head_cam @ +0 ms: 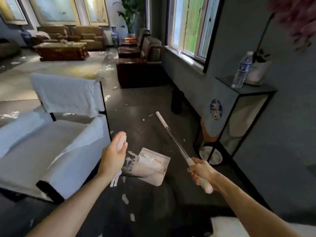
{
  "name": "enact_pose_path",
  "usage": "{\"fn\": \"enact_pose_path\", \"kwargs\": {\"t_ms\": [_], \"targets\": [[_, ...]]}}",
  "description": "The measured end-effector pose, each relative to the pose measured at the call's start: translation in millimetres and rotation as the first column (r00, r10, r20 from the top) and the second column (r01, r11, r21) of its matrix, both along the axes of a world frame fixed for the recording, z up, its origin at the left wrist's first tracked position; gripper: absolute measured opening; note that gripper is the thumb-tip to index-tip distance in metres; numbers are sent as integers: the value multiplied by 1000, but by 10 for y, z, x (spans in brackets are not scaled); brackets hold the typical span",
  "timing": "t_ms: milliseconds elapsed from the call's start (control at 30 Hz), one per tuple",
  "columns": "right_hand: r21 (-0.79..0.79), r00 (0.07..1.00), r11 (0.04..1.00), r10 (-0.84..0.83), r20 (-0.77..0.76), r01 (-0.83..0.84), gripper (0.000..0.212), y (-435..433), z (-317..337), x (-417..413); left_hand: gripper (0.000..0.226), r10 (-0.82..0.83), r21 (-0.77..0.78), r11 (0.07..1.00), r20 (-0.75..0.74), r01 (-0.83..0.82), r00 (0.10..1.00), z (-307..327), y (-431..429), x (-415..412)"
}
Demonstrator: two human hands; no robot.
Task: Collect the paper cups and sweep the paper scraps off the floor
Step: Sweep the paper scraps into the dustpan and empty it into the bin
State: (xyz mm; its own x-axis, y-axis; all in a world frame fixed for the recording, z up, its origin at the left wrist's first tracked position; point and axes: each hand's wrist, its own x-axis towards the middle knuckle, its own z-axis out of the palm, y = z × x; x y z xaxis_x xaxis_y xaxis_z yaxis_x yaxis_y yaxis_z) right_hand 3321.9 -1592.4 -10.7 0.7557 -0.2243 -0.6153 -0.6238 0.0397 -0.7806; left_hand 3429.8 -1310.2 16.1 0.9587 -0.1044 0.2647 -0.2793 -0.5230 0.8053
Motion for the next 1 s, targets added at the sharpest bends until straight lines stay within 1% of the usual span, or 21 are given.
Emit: {"fn": "enact_pose_path", "kwargs": {"t_ms": [200, 333, 467, 533, 600, 667, 800, 900, 1000], "targets": [[28, 1000, 999, -21, -7, 21, 68, -619, 120, 1680, 30, 3, 11, 1000, 4, -3, 1000, 29, -578, 1685], [18, 1000, 1000, -19, -5, 19, 50, -966, 89, 2735, 35, -36, 9, 999, -17, 37, 999, -48, -1027, 2803], [20, 999, 1000, -22, 37, 21, 53, -1332, 160, 3882, 36, -68, 12, 998, 29, 68, 997, 10, -1422, 3978], [29, 999, 999, -39, 34, 38, 47, -1508, 225, 4358, 36, -69, 9, 998, 42, 68, 997, 61, -1608, 4484], [58, 998, 997, -50, 47, 47, 35, -1707, 255, 4811, 36, -78, -24, 997, 54, 79, 996, 118, -1814, 5000], [81, 995, 993, -88, 56, 83, 25, -1939, 280, 5273, 35, -102, -37, 994, 75, 105, 992, 155, -2034, 5555], [119, 985, 982, -155, 72, 146, 27, -2370, 241, 6247, 33, -136, -18, 990, 115, 139, 984, 131, -2464, 6687], [194, 971, 959, -224, 81, 205, 26, -2710, 268, 6973, 35, -117, 15, 993, 137, 116, 984, 147, -2793, 7511], [260, 950, 926, -301, 80, 272, 22, -2990, 389, 7689, 37, -163, 36, 987, 192, 160, 968, 259, -3068, 8259]]}}
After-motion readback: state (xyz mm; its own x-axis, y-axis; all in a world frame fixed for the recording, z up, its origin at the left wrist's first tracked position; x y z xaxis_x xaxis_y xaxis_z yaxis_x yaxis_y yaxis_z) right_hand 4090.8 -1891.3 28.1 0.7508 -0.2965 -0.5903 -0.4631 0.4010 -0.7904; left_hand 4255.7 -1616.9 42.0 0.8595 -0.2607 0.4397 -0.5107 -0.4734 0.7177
